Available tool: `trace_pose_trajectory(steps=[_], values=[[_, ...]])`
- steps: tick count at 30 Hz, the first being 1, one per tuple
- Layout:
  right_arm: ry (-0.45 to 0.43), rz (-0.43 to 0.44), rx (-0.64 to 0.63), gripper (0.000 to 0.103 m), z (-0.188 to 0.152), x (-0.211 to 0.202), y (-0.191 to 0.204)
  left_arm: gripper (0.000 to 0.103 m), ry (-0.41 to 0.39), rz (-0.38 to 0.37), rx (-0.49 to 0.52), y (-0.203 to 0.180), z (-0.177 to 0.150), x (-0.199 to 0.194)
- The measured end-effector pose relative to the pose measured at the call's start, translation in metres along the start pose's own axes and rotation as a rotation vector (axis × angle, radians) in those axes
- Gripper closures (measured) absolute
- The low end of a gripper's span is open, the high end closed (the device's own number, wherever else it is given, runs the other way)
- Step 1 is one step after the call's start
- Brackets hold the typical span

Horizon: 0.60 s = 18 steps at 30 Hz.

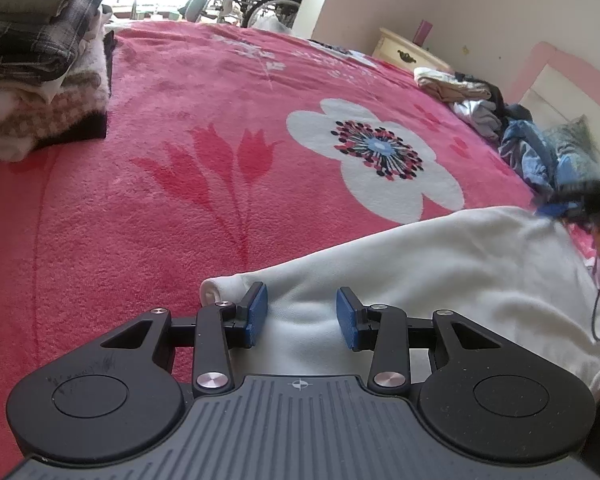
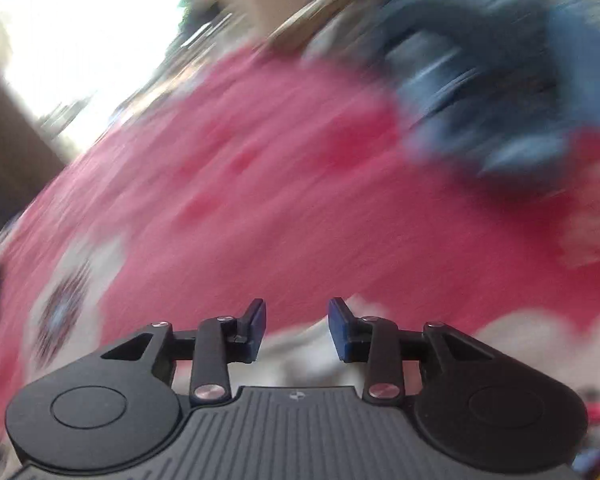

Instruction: Fold clothes

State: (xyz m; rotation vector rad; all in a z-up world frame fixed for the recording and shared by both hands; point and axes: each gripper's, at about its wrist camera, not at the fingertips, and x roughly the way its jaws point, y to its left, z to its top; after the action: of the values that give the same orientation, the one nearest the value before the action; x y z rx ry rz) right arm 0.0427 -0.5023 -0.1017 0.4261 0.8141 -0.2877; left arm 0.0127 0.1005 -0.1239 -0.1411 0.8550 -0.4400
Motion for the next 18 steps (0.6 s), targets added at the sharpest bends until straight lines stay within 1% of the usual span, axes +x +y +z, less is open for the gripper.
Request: trace_pose_trajectory(steps=[2, 6, 8, 9, 11, 12, 14, 16, 18], values=[[-0.098, -0.037, -0.033, 0.061, 0.007, -0.022, 0.000, 0.064, 0.006, 0.005, 0.015, -0.002, 0.001, 0.001], [-0.022, 0.207, -0.279, 0.061, 0.012, -0.067, 0.025, 0.064, 0.000, 0.005, 0.010, -0.001, 0.000, 0.002], [0.076, 0.271, -0.438, 0.061, 0.001, -0.081, 0.038, 0.064, -0.004, 0.007, 0.011, -0.001, -0.001, 0.002], [0.131, 0.278, -0.493, 0.061, -0.007, -0.083, 0.045, 0.064, -0.005, 0.008, 0.011, -0.002, -0.001, 0.002], [0.240, 0.259, -0.558, 0.061, -0.025, -0.079, 0.048, 0.064, -0.005, 0.012, 0.009, -0.002, 0.000, 0.002], [0.291, 0.230, -0.580, 0.061, -0.036, -0.077, 0.045, 0.064, -0.003, 0.011, 0.006, -0.002, 0.000, 0.002], [0.376, 0.095, -0.621, 0.061, -0.055, -0.066, 0.033, 0.064, -0.001, 0.008, 0.002, -0.001, 0.001, 0.002], [0.451, -0.104, -0.667, 0.063, -0.075, -0.059, 0.014, 0.064, 0.001, 0.004, -0.001, 0.000, 0.001, 0.002], [0.443, -0.209, -0.662, 0.064, -0.080, -0.066, -0.002, 0.064, 0.002, 0.001, 0.003, 0.001, 0.002, 0.003]])
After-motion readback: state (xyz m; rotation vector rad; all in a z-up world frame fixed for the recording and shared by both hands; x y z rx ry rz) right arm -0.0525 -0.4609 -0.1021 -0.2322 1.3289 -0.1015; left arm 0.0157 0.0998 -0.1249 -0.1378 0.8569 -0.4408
